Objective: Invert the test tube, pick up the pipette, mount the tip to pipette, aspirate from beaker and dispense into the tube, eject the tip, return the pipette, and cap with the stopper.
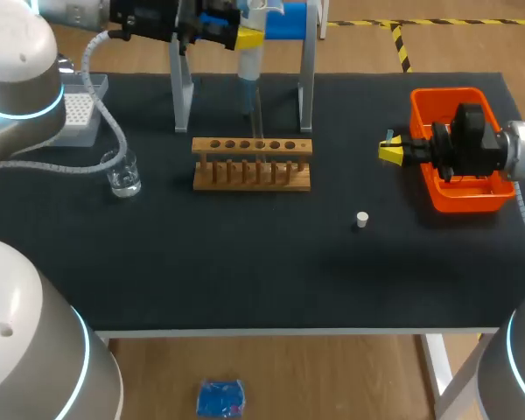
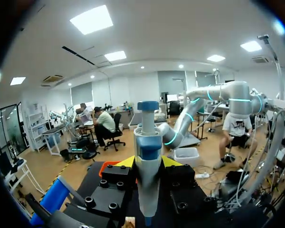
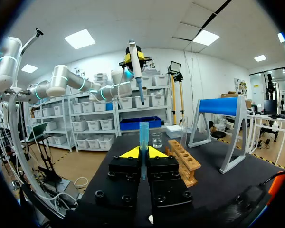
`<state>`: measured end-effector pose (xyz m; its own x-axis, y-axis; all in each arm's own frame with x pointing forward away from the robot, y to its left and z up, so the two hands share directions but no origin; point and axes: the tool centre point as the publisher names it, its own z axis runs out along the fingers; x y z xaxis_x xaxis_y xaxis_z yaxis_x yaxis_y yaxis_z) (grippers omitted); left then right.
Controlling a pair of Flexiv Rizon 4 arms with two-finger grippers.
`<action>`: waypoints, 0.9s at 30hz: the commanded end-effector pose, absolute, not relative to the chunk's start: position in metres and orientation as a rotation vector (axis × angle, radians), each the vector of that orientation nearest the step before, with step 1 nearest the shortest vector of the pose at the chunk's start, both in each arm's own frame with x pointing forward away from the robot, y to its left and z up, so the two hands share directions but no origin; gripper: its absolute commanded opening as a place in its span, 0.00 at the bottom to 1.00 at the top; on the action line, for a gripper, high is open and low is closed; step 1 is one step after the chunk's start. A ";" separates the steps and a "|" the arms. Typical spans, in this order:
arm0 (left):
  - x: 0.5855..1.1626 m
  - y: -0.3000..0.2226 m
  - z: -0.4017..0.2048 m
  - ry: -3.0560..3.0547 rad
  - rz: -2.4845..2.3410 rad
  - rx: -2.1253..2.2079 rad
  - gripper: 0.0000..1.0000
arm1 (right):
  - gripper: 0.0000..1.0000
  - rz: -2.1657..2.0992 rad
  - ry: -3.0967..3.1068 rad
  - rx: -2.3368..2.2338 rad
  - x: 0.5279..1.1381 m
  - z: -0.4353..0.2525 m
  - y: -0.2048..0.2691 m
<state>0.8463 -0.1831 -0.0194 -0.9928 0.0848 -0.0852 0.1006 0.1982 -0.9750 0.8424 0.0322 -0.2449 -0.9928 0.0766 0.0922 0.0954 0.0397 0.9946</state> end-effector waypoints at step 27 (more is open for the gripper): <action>0.827 -0.226 -0.046 2.386 -2.063 0.029 0.00 | 0.00 -2.157 -2.259 -0.188 0.841 -0.244 0.032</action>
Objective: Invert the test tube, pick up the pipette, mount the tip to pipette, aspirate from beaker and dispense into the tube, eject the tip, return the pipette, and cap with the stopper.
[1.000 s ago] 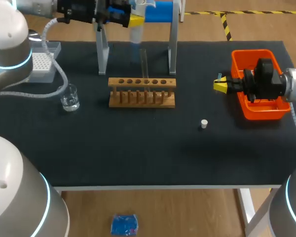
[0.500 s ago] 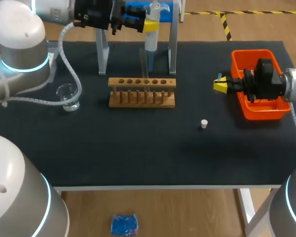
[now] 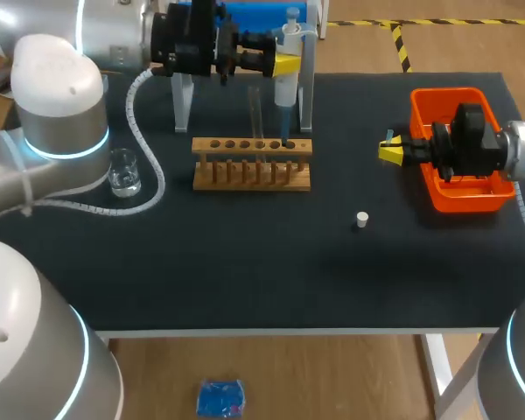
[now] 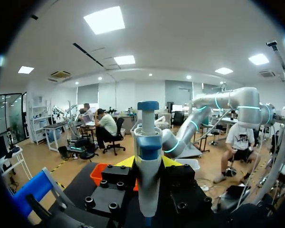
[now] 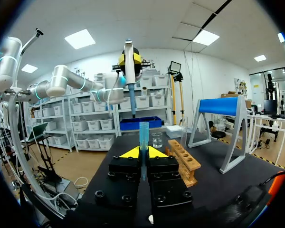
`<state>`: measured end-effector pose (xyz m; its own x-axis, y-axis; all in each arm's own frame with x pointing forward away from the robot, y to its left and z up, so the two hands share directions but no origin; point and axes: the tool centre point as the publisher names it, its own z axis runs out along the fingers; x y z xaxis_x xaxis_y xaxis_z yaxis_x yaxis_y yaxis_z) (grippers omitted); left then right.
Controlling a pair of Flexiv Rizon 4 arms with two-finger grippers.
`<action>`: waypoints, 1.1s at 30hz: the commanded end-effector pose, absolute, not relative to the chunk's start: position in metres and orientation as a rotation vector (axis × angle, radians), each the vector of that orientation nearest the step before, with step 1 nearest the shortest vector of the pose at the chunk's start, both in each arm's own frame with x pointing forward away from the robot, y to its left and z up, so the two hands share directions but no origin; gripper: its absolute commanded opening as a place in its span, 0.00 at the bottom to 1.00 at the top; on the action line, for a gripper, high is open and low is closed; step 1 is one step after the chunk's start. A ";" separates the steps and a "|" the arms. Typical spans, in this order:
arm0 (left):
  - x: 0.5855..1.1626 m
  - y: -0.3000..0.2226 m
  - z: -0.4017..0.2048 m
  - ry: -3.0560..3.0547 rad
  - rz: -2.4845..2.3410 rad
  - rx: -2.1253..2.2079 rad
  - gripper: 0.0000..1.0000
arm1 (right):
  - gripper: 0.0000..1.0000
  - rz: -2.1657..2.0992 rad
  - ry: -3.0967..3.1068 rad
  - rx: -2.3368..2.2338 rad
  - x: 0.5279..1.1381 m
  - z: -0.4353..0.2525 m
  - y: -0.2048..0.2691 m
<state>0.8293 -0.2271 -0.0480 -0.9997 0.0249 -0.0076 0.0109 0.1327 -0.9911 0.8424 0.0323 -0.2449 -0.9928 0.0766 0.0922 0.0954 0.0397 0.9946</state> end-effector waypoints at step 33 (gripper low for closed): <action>0.823 -0.227 -0.044 -2.385 2.049 -0.036 0.00 | 0.00 -2.157 -2.259 -0.188 0.841 -0.244 0.032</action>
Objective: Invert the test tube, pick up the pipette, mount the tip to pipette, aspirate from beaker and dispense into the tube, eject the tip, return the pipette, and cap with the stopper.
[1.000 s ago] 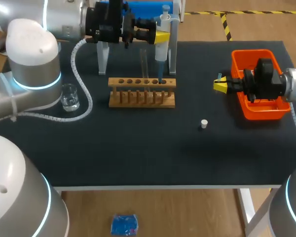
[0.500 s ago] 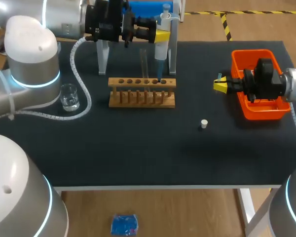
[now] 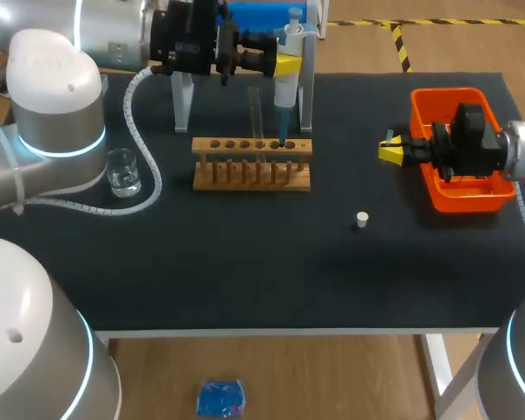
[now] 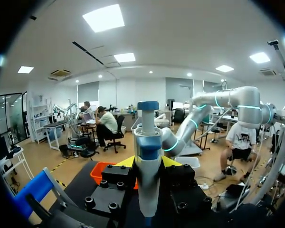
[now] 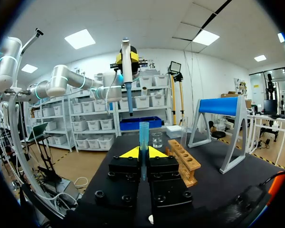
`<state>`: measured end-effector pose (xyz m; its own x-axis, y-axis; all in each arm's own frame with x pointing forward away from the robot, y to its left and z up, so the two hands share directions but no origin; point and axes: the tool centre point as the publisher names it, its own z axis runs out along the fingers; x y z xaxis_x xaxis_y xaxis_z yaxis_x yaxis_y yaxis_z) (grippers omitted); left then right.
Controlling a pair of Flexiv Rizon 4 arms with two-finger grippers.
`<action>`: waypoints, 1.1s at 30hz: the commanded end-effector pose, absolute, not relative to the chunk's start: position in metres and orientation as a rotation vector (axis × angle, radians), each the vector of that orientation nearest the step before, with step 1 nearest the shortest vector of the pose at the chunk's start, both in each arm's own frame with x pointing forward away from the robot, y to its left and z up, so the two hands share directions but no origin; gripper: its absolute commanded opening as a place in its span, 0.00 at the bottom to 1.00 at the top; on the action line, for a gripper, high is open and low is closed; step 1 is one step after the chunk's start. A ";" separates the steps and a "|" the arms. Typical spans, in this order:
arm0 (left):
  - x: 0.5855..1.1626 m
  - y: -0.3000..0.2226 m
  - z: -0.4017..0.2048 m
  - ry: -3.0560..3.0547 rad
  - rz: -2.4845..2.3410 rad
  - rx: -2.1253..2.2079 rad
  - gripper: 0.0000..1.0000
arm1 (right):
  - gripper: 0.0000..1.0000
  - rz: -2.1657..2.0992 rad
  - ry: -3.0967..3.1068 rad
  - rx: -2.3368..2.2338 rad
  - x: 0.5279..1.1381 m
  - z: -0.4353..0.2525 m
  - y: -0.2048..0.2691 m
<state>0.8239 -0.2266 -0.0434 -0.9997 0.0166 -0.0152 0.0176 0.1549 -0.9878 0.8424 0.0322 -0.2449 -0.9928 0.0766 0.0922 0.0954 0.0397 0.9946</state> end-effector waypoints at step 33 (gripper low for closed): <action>0.823 -0.227 -0.044 2.380 -2.045 0.035 0.00 | 0.00 -2.104 -2.574 0.631 0.841 -0.248 0.142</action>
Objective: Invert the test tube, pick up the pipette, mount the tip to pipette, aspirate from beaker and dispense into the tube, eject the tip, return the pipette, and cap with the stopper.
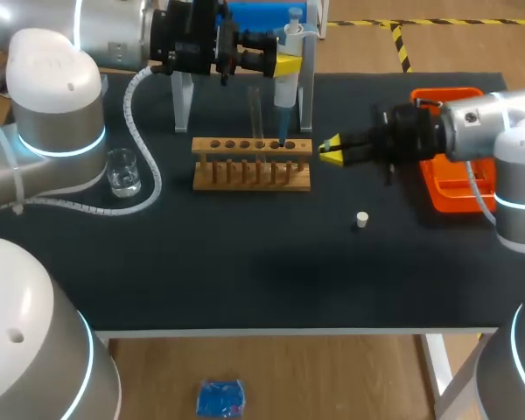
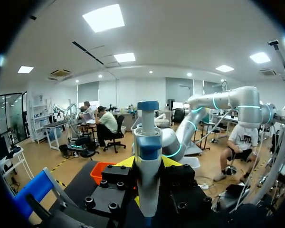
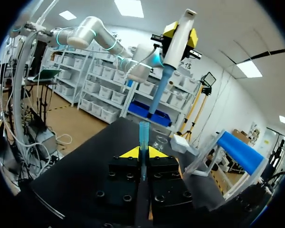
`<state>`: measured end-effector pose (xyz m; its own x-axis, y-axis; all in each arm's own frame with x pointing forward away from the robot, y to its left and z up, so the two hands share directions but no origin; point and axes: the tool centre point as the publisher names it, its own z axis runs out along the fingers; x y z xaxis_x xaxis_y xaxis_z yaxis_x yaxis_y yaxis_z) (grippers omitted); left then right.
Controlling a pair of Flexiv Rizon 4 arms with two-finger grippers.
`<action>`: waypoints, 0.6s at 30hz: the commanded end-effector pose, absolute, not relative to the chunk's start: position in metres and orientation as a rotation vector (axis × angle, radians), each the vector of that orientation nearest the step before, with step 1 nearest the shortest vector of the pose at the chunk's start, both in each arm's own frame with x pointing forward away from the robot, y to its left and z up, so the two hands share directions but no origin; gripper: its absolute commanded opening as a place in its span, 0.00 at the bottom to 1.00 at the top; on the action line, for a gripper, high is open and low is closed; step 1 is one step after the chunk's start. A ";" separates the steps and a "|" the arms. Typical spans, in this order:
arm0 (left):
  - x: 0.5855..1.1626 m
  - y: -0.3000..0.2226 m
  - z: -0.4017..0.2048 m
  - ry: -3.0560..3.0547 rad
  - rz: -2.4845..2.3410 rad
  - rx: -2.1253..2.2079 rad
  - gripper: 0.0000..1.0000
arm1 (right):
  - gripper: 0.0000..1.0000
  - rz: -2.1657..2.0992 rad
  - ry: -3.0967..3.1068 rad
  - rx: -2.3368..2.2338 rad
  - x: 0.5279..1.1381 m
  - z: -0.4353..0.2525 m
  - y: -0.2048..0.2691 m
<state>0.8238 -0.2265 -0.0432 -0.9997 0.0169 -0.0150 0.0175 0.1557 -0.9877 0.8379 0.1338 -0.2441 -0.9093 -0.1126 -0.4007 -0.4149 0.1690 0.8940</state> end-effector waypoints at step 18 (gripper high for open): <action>0.823 -0.227 -0.044 2.380 -2.045 0.035 0.00 | 0.00 1.718 2.269 -0.624 0.855 -0.263 0.177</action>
<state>0.8238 -0.2265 -0.0432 -0.9997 0.0169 -0.0150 0.0174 0.1556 -0.9877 0.8481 0.1686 -0.2616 -0.8834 -0.1841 -0.4309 -0.4642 0.2179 0.8585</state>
